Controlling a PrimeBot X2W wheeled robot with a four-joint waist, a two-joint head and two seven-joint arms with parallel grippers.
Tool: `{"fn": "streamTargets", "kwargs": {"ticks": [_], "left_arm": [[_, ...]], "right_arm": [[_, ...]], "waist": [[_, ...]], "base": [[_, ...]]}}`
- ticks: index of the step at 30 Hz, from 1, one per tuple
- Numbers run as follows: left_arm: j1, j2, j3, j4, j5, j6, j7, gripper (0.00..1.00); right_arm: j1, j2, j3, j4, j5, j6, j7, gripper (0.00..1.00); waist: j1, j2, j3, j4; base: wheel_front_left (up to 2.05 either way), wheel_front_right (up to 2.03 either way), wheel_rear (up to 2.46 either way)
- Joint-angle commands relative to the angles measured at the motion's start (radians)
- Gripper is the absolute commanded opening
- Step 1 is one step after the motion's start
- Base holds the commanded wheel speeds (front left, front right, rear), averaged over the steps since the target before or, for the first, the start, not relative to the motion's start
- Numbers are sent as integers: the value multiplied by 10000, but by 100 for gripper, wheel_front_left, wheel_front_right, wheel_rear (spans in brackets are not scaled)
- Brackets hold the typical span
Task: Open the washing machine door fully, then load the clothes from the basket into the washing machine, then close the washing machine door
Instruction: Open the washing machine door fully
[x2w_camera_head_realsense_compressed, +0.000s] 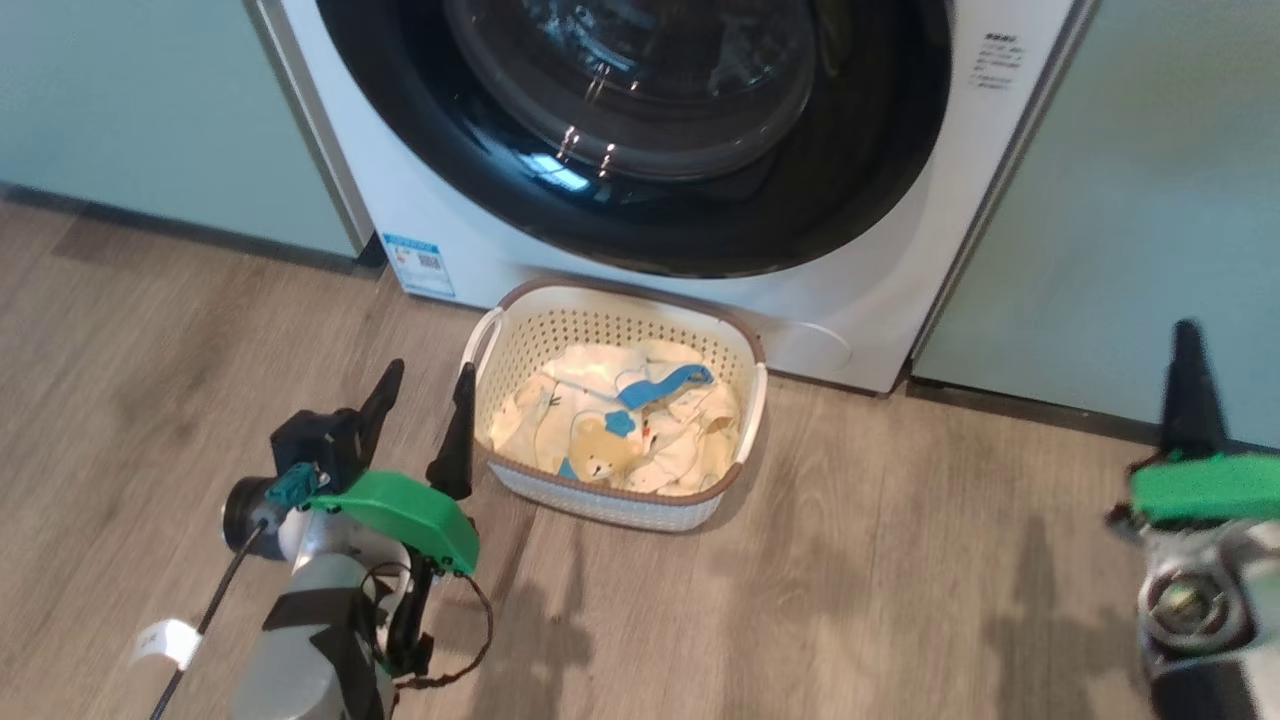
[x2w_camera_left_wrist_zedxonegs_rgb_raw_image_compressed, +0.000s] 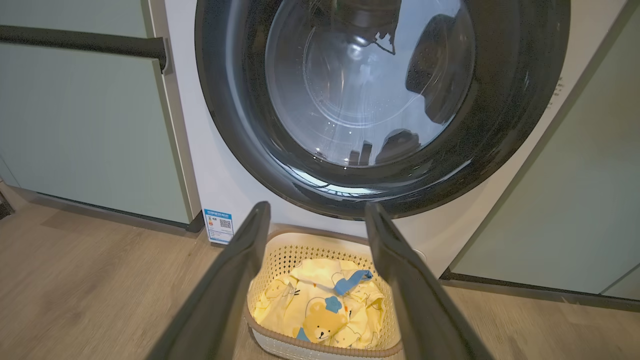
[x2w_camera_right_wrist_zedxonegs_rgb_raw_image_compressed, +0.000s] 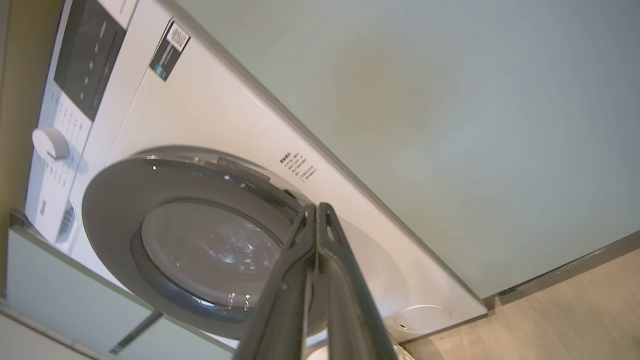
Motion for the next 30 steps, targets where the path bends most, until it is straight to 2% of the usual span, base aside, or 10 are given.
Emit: {"fn": "streamTargets", "kwargs": {"ticks": [1,7,14,21,24,30], "left_arm": [[-446,170,221,-304,-78,39,-63,100],[-545,169,-94,-372,-257,154,-63,100],[-732,169,-417,-449,-448,278,-63,100],[-876,168,-775,-505,-707,411,-63,100],[-929,168,-974,-548,-841,479,-63,100],[-1031,168,-1244,-640,-1023,601,-63,100]], "right_arm": [[-613,-198,208,-257,465,2,-95,0],[-1502,-859,446,183,3715,2,-14,0],[-2631,-1587,151,872,6470,2,1153,0],[-3885,-2062,-402,1777,7892,2,2872,0],[-4588,-2307,-590,2546,8292,2,3903,0],[-5600,-2606,-611,3637,8349,2,4969,0]], "waist": [[0,0,130,112],[0,0,524,392],[0,0,994,751],[0,0,1343,1128],[0,0,1528,1343],[0,0,1858,1631]], "base": [[0,0,0],[0,0,0],[0,0,0],[0,0,0],[0,0,0],[0,0,0]]}}
